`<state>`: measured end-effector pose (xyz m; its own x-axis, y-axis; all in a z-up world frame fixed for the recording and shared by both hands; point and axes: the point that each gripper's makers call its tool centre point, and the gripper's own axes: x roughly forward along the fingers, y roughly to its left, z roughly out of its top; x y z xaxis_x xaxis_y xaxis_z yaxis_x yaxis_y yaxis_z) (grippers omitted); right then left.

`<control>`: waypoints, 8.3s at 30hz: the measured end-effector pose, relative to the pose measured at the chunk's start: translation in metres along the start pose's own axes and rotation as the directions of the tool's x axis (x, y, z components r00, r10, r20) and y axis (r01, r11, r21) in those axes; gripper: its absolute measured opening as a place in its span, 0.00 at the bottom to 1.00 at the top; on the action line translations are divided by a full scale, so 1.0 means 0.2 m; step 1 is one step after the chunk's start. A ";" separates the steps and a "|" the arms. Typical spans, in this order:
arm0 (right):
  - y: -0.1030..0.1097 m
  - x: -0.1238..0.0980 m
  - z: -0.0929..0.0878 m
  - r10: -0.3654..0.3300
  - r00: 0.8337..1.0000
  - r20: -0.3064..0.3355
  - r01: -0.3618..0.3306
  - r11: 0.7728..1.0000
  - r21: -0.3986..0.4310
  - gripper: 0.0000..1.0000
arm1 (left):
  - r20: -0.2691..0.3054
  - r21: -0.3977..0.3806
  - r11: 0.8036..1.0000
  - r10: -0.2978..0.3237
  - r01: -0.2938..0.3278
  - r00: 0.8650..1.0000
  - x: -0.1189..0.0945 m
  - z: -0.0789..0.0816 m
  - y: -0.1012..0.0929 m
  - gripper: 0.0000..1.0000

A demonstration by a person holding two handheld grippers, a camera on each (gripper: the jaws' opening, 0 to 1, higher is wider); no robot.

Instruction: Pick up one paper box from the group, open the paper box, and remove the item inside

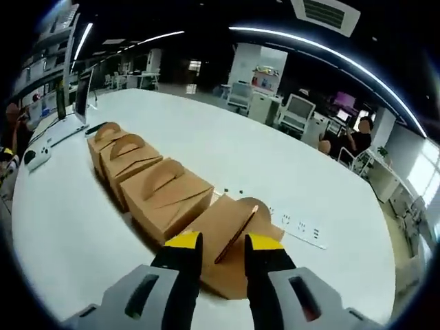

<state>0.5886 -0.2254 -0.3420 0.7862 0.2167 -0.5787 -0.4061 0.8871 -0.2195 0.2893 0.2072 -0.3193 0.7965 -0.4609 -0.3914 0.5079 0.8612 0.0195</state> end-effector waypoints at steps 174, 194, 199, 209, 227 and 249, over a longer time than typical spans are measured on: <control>0.84 -1.43 -0.77 0.250 0.926 0.285 -0.265 0.964 0.014 0.47 | -0.020 0.056 0.967 -0.247 0.248 0.969 0.15 0.01 -0.43 0.66; 0.92 -1.37 -0.73 0.307 0.906 0.293 -0.310 0.950 -0.039 0.50 | -0.107 0.409 0.699 -0.601 0.586 0.792 0.69 0.19 -0.62 0.74; 0.96 -1.35 -0.72 0.330 0.900 0.285 -0.328 0.943 -0.056 0.52 | -0.130 0.380 0.673 -0.641 0.635 0.756 0.83 0.18 -0.61 0.75; 0.99 -1.33 -0.70 0.354 0.887 0.297 -0.359 0.932 -0.038 0.52 | -0.100 0.342 0.599 -0.743 0.724 0.661 1.00 0.20 -0.68 0.84; 0.97 -1.30 -0.71 0.371 0.876 0.308 -0.386 0.922 -0.011 0.52 | -0.133 0.318 0.527 -0.798 0.788 0.587 1.08 0.17 -0.78 0.81; 0.95 -1.25 -0.52 0.332 0.876 0.351 -0.321 0.943 -0.091 0.47 | -0.095 0.307 0.571 -0.777 0.761 0.622 1.11 0.15 -0.78 0.69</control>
<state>0.2665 -0.1534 -0.3213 0.7174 0.6271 -0.3035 -0.6773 0.7298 -0.0930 0.3958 -0.0357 -0.3815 0.0694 -0.9357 -0.3458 0.9971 0.0755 -0.0042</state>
